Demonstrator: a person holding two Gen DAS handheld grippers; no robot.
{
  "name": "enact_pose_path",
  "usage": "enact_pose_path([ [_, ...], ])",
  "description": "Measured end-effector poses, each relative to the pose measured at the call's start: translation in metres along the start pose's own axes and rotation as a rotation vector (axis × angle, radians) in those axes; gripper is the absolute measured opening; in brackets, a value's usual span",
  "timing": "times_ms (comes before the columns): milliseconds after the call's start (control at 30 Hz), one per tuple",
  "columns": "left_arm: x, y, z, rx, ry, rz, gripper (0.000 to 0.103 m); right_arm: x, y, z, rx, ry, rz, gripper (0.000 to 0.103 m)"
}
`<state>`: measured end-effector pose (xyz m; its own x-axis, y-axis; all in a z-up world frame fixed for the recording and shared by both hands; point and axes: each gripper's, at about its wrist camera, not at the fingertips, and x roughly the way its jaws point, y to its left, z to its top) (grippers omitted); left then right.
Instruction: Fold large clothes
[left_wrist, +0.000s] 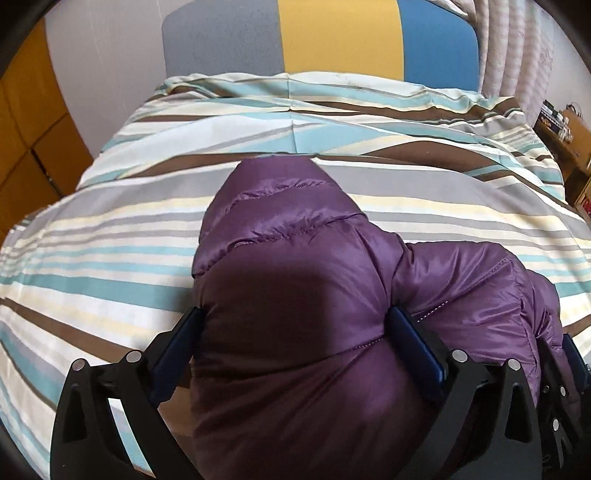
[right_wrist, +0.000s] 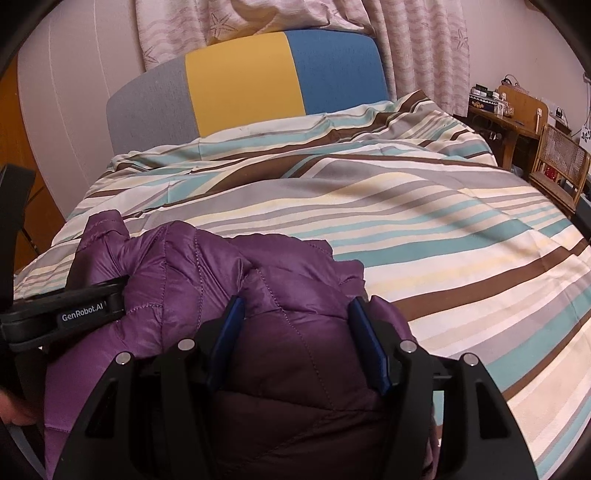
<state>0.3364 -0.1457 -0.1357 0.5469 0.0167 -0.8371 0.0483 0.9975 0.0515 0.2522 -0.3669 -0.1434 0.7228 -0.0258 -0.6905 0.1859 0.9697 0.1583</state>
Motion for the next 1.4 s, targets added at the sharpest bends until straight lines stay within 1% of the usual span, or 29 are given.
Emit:
enact_pose_path([
  [133,0.0,0.003,-0.001,-0.021,-0.005,-0.018,0.1,0.007,-0.001,0.001,0.003,0.016,0.007,0.06],
  [233,-0.013,0.006,-0.008,-0.033,-0.033,-0.034,0.1,0.006,-0.002,0.001,0.001,0.008,0.008,0.06],
  [300,-0.027,0.009,-0.016,-0.034,-0.053,-0.077,0.099,0.006,-0.003,0.0,0.006,0.006,0.011,0.06],
  [433,-0.074,0.022,-0.053,-0.084,-0.107,-0.241,0.099,0.005,-0.004,0.001,0.008,0.001,0.013,0.061],
  [500,-0.092,0.022,-0.076,-0.09,-0.118,-0.302,0.099,0.004,-0.004,0.001,0.01,-0.001,0.014,0.062],
  [533,-0.098,0.018,-0.085,-0.071,-0.131,-0.306,0.099,0.002,-0.004,0.001,0.01,-0.009,0.013,0.062],
  [567,-0.102,0.014,-0.092,-0.044,-0.152,-0.286,0.1,0.0,-0.004,0.001,0.008,-0.019,0.014,0.062],
  [633,-0.107,0.006,-0.103,0.027,-0.2,-0.233,0.1,-0.008,-0.003,-0.001,0.004,-0.045,0.014,0.066],
  [667,-0.105,0.006,-0.105,0.041,-0.203,-0.223,0.1,-0.014,-0.002,-0.002,0.0,-0.064,0.015,0.074],
  [700,-0.103,0.007,-0.106,0.045,-0.196,-0.225,0.1,-0.022,-0.002,-0.004,-0.006,-0.091,0.021,0.08],
  [733,-0.1,0.011,-0.106,0.043,-0.188,-0.236,0.1,-0.03,-0.001,-0.006,-0.015,-0.11,0.026,0.08],
  [900,-0.092,0.026,-0.108,-0.001,-0.145,-0.293,0.1,-0.069,-0.001,-0.031,-0.079,-0.141,0.023,0.082],
  [967,-0.091,0.025,-0.116,0.008,-0.151,-0.29,0.1,-0.071,-0.007,-0.038,-0.066,-0.116,0.002,0.083],
  [1000,-0.088,0.022,-0.117,0.033,-0.155,-0.277,0.1,-0.067,-0.009,-0.038,-0.054,-0.097,0.001,0.084],
  [1033,-0.087,0.019,-0.117,0.056,-0.157,-0.264,0.1,-0.061,-0.01,-0.039,-0.047,-0.074,0.001,0.084],
  [1067,-0.085,0.015,-0.116,0.082,-0.16,-0.247,0.1,-0.049,-0.011,-0.037,-0.039,-0.022,0.005,0.084],
  [1133,-0.08,0.011,-0.112,0.107,-0.153,-0.231,0.1,-0.041,-0.011,-0.036,-0.032,0.001,0.004,0.085],
  [1300,-0.08,0.018,-0.113,0.077,-0.148,-0.254,0.1,-0.042,-0.01,-0.038,-0.036,-0.008,-0.001,0.087],
  [1400,-0.084,0.03,-0.116,-0.009,-0.115,-0.308,0.1,-0.045,-0.012,-0.038,-0.024,-0.016,0.014,0.089],
])
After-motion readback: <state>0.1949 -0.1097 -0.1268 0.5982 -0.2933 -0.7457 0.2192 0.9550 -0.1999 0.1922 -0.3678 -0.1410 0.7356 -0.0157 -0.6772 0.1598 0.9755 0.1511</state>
